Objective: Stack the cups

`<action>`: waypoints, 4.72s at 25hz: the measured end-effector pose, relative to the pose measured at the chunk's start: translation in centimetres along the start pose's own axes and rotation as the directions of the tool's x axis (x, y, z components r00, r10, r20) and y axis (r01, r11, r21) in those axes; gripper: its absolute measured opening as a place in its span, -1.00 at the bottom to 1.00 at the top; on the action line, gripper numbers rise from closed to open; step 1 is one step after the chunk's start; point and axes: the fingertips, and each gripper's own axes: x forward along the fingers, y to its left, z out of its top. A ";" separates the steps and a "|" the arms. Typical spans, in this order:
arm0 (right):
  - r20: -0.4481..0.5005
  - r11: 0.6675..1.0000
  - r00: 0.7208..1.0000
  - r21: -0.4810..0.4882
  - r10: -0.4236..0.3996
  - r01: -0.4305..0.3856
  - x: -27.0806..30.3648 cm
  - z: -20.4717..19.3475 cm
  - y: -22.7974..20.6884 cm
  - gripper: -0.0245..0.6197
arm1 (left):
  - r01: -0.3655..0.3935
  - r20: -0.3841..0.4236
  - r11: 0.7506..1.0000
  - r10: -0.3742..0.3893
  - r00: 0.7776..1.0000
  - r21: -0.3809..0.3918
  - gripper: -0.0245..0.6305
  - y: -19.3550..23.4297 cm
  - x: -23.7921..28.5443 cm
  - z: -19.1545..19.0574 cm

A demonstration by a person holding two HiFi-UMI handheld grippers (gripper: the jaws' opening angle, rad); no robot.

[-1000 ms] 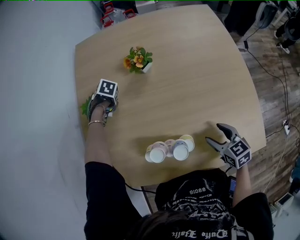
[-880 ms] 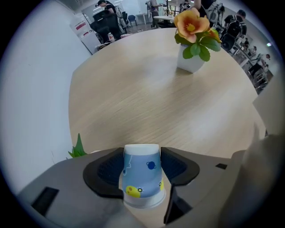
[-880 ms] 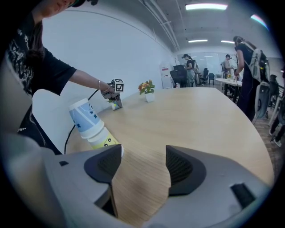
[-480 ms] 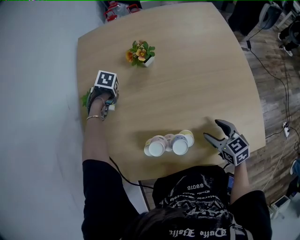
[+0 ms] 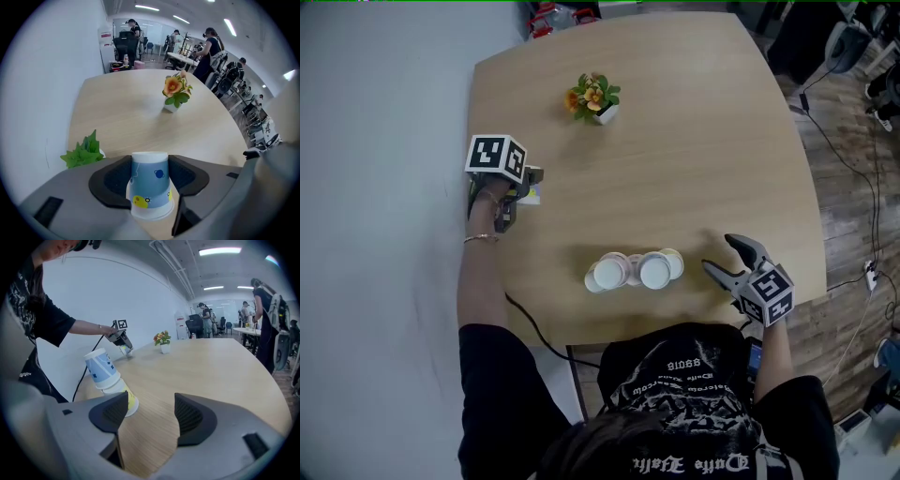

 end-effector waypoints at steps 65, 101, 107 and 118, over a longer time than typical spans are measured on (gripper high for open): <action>0.286 0.987 0.956 -0.157 0.063 -0.018 -8.6 3.3 7.4 0.04 | -0.120 0.953 0.993 0.035 0.301 0.001 -0.15 -28.8 -17.8 -11.9; 0.310 0.986 0.947 -0.161 0.090 -0.041 -7.9 4.6 7.1 0.04 | 0.081 0.946 0.996 0.003 0.324 -0.031 0.43 -27.5 -19.2 -15.7; 0.416 0.996 0.909 -0.089 0.011 0.029 -8.5 5.5 8.2 0.04 | 0.094 0.919 0.993 0.025 0.395 -0.067 0.43 -24.7 -18.6 -20.6; 0.377 0.984 0.921 -0.103 -0.099 0.148 -7.5 1.4 13.2 -0.03 | 0.178 0.855 0.984 -0.075 0.513 -0.021 0.30 -25.8 -12.0 -27.7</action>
